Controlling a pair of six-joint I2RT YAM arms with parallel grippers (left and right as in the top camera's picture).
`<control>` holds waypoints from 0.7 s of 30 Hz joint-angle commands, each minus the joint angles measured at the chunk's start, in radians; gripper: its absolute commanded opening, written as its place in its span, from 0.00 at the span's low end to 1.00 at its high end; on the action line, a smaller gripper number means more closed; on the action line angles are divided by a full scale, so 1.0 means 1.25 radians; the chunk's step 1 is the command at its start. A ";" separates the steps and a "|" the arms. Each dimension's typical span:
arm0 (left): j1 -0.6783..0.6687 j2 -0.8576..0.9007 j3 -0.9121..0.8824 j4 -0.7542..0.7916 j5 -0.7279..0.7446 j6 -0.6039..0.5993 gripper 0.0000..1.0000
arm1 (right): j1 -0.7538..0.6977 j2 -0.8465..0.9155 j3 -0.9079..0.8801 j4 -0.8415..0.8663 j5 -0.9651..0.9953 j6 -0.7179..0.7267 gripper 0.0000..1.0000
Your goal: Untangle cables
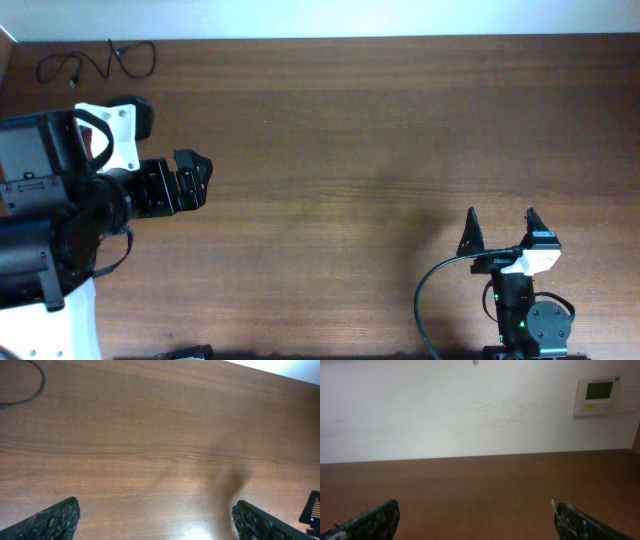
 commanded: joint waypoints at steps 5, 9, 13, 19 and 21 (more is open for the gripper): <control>-0.004 0.000 -0.002 0.002 -0.006 0.013 0.99 | -0.001 -0.009 -0.006 -0.089 0.001 0.027 0.98; -0.004 0.000 -0.002 0.002 -0.006 0.013 0.99 | -0.001 -0.009 -0.006 -0.110 0.002 0.042 0.98; -0.004 0.000 -0.002 0.002 -0.006 0.013 0.99 | -0.001 -0.009 -0.006 -0.110 0.002 0.042 0.98; -0.004 0.000 -0.002 0.002 -0.006 0.013 0.99 | -0.001 -0.009 -0.006 -0.110 0.002 0.042 0.98; -0.004 0.000 -0.002 0.002 -0.006 0.013 0.99 | -0.001 -0.009 -0.006 -0.110 0.002 0.042 0.98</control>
